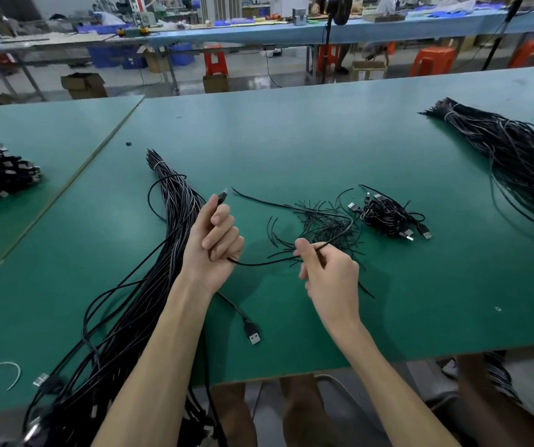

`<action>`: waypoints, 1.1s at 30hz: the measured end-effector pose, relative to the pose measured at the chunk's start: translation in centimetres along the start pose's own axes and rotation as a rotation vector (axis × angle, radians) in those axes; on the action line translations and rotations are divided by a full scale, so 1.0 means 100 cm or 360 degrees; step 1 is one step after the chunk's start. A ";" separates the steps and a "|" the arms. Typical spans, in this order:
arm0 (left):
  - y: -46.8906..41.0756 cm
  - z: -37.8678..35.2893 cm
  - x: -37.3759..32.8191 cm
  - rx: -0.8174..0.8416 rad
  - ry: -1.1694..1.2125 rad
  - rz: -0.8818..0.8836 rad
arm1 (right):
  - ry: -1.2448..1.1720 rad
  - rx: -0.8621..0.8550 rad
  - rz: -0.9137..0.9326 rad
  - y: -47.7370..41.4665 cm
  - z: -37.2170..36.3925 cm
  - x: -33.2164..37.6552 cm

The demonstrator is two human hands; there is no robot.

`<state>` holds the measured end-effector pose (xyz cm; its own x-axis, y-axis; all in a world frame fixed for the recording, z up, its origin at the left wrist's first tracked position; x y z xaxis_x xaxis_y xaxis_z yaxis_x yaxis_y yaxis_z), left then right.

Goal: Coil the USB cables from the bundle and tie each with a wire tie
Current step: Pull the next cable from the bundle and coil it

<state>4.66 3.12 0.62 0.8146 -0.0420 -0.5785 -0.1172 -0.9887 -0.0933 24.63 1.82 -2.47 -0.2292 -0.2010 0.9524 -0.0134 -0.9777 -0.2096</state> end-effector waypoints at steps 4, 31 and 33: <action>0.001 -0.002 -0.002 0.0044 -0.0014 -0.0011 | -0.0020 -0.0080 -0.0087 0.001 0.003 0.001; -0.005 -0.016 0.040 0.0101 -0.1924 -0.0107 | -0.0559 0.0175 0.0079 0.003 0.002 0.014; -0.006 -0.017 0.044 0.0050 -0.1857 -0.0050 | -0.0502 0.0297 0.0093 0.004 -0.001 0.015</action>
<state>9.28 3.25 -0.55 -0.1974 0.1565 -0.9678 -0.1337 -0.9822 -0.1316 24.19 1.17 -1.10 0.0875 -0.2374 0.9675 0.1755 -0.9523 -0.2495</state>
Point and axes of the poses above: each hand's wrist, its own y-axis away from the middle knuckle, its own z-axis out of the back of the hand, x = y × z, the point moved 2 cm from there along -y, towards the middle knuckle, and after that the axes turned 1 degree about -z, right-handed, at the moved point
